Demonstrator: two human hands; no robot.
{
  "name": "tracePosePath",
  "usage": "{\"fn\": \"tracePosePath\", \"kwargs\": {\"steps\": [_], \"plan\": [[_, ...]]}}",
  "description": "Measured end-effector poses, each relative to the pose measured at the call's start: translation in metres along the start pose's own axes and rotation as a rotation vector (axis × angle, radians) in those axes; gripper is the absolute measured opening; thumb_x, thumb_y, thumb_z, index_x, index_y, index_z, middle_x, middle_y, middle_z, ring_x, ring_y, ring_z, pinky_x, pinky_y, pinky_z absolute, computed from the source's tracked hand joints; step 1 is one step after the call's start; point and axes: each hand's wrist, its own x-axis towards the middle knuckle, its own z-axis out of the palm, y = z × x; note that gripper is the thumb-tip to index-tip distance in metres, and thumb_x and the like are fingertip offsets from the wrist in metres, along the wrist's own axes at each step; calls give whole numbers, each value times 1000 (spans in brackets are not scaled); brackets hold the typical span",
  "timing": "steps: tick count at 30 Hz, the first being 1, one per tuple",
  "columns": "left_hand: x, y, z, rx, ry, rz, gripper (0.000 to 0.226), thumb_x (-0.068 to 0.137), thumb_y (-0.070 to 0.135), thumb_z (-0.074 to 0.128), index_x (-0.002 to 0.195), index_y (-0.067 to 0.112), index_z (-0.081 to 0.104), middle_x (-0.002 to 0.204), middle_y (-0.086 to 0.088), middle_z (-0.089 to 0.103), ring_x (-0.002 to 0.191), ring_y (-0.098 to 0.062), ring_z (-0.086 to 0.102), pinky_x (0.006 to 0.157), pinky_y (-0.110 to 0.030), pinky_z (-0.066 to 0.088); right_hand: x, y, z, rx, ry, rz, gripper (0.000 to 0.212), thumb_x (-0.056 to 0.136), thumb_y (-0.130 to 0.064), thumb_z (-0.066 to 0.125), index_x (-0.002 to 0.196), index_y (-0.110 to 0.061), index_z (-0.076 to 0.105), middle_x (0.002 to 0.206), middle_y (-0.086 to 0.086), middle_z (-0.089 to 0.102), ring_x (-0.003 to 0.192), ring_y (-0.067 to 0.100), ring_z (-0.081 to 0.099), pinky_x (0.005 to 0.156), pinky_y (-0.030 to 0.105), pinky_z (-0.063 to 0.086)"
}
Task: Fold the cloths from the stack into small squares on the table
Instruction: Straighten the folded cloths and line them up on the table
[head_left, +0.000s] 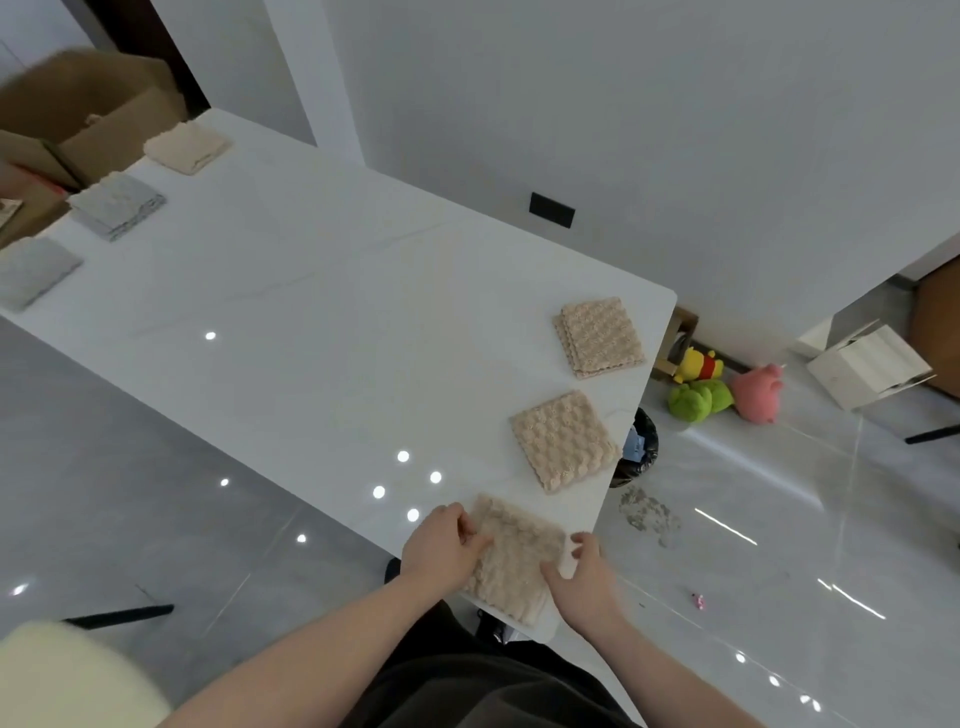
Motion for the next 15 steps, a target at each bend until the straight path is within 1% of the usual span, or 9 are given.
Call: {"fn": "tracePosePath", "kwargs": {"steps": [2, 3, 5, 6, 8, 10, 12, 15], "plan": [[-6, -5, 4, 35, -53, -9, 31, 82, 53, 63, 101, 30, 54, 99, 14, 55, 84, -4, 58, 63, -21, 42, 0, -1, -3, -64, 62, -138, 62, 93, -41, 62, 147, -28, 34, 146, -9, 38, 112, 17, 63, 77, 31, 54], [-9, -8, 7, 49, -101, -18, 35, 79, 50, 64, 105, 31, 53, 100, 14, 55, 86, -5, 58, 64, -22, 43, 1, -3, -4, -96, 64, -205, 63, 95, -39, 61, 150, -29, 32, 150, -11, 34, 115, 16, 63, 77, 28, 53], [-13, -15, 14, 66, -177, -43, 34, 75, 44, 62, 106, 32, 53, 98, 14, 59, 86, -7, 60, 71, -28, 52, 7, -10, -4, -161, 35, -294, 62, 97, -35, 59, 153, -30, 32, 152, -10, 31, 112, 15, 63, 76, 26, 51], [-14, -17, 16, 68, -189, -57, 28, 77, 40, 61, 103, 32, 55, 96, 14, 61, 86, -8, 61, 76, -32, 55, 10, -13, -2, -188, 17, -304, 59, 98, -35, 57, 152, -29, 35, 151, -9, 34, 109, 14, 64, 77, 26, 51], [-14, -18, 18, 55, -175, -72, 12, 82, 32, 62, 93, 34, 58, 88, 14, 65, 82, -9, 63, 80, -34, 57, 18, -20, 0, -212, -2, -248, 47, 98, -36, 54, 144, -26, 47, 142, -6, 45, 100, 16, 64, 78, 29, 51], [-12, -16, 17, 45, -140, -58, 6, 86, 28, 62, 85, 34, 61, 83, 14, 65, 80, -9, 64, 79, -33, 57, 21, -25, -1, -167, 13, -142, 33, 98, -35, 53, 128, -22, 59, 127, -3, 53, 91, 17, 61, 76, 32, 51], [-10, -11, 15, 54, -89, -20, 4, 90, 28, 59, 87, 31, 62, 84, 13, 63, 81, -10, 62, 76, -31, 55, 21, -26, -2, -132, 52, -95, 25, 97, -35, 53, 115, -20, 63, 116, -3, 56, 84, 15, 59, 72, 31, 51], [-7, -8, 14, 95, -68, 27, 8, 94, 28, 54, 98, 25, 61, 100, 8, 59, 89, -13, 59, 76, -29, 50, 15, -20, -5, -150, 83, -103, 22, 98, -38, 54, 109, -20, 60, 108, -5, 54, 78, 12, 56, 67, 31, 47]]}}
